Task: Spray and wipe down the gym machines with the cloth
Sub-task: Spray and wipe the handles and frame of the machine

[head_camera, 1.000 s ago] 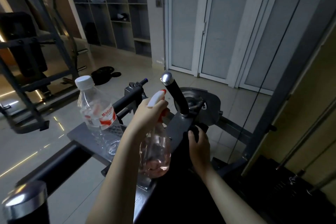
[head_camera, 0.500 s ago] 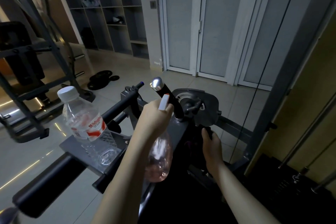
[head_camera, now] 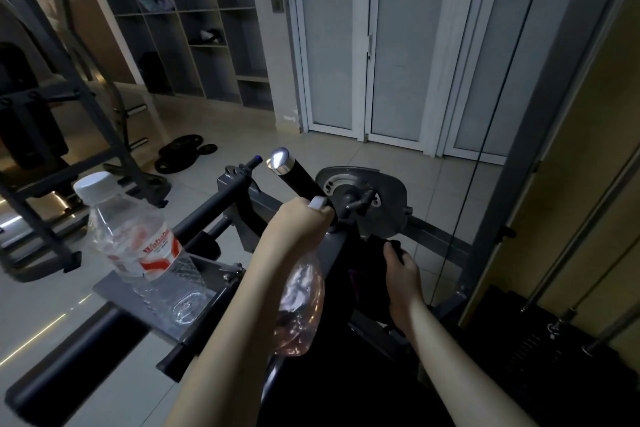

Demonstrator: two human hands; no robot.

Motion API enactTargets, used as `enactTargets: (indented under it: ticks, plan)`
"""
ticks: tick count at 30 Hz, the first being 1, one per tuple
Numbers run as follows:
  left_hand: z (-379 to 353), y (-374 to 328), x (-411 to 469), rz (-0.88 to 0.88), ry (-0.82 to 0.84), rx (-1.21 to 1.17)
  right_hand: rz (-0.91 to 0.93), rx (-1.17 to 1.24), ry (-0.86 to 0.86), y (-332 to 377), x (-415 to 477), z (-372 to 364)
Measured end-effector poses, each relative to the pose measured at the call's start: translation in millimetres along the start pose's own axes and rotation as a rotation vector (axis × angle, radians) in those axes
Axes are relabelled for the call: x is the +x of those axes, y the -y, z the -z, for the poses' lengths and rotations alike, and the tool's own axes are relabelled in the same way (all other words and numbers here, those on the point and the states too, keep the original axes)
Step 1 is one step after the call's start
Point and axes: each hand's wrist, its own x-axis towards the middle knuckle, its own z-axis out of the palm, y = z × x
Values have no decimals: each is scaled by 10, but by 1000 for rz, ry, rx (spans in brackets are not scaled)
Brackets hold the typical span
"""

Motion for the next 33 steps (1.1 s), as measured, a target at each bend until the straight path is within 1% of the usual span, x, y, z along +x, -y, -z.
enactTargets:
  ticks: [4, 6, 11, 16, 19, 21, 23, 25, 27, 29, 31, 33]
  plan:
    - [-44, -13, 11, 26, 64, 9, -7, 15, 0, -28, 0, 21]
    - [-43, 7, 3, 24, 56, 11, -12, 23, 6, -37, -16, 27]
    - [80, 119, -64, -29, -124, 67, -7, 16, -7, -72, -23, 23]
    - [158, 75, -227, -106, -260, -100, -6, -30, -5, -101, -1, 50]
    - [279, 47, -264, -136, -293, -205, 18, -52, -22, -111, 2, 50]
    - [379, 17, -242, -131, -316, -233, 17, -55, -29, -117, 6, 50]
    - [451, -9, -217, -129, -285, -263, 14, -56, -33, -116, 1, 53]
    - [496, -10, -202, -113, -215, -330, 25, -76, -40, -112, 0, 56]
    - [547, -3, -196, -87, -191, -358, 26, -94, -47, -113, -4, 52]
    - [592, -9, -214, -97, -158, -394, 17, -91, -59, -90, -35, 33]
    - [608, -57, -264, -120, -69, -476, 3, -77, -58, -78, -43, 29]
    - [525, -74, -271, -112, -19, -454, 8, -75, -49, -66, -41, 41]
